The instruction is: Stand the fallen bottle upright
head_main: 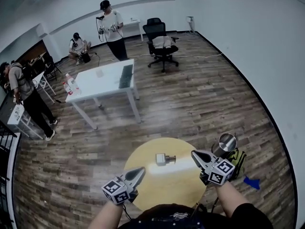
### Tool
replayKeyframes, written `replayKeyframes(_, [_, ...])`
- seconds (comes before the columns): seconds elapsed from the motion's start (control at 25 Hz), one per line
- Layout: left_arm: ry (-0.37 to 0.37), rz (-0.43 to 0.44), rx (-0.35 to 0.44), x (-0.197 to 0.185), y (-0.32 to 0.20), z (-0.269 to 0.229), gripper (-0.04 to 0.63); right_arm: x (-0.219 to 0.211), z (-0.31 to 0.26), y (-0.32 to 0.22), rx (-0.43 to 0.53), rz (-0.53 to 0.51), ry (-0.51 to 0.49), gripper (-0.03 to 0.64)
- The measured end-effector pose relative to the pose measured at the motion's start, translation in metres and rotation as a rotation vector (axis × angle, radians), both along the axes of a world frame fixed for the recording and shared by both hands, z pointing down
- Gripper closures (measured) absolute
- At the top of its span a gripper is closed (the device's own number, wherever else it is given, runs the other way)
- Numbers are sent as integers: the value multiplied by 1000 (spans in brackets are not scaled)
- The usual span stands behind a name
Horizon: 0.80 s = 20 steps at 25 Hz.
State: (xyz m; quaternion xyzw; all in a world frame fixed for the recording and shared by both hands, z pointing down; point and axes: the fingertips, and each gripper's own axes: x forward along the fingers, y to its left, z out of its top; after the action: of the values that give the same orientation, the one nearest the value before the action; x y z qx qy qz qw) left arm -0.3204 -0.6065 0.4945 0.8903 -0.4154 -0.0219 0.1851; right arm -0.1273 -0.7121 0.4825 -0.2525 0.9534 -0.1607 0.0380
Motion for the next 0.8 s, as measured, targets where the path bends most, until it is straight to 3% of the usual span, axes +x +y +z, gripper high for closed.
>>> replayKeyframes(0.28, [-51,103,-59,38,-58,75,584,19,77,-27,-53,49,23,612])
replayKeyframes(0.4, [-121,153,-61,60,-82,111,584,27,115,-33,-89,51,35,612])
replayKeyframes(0.56, [-323,282,-33,98,-116,161,585,40,159,-45,-139,68,47,612])
replayKeyframes(0.8, [-745,477,-16,128,-157,245,584,50,210,-48,-199,70,58,612])
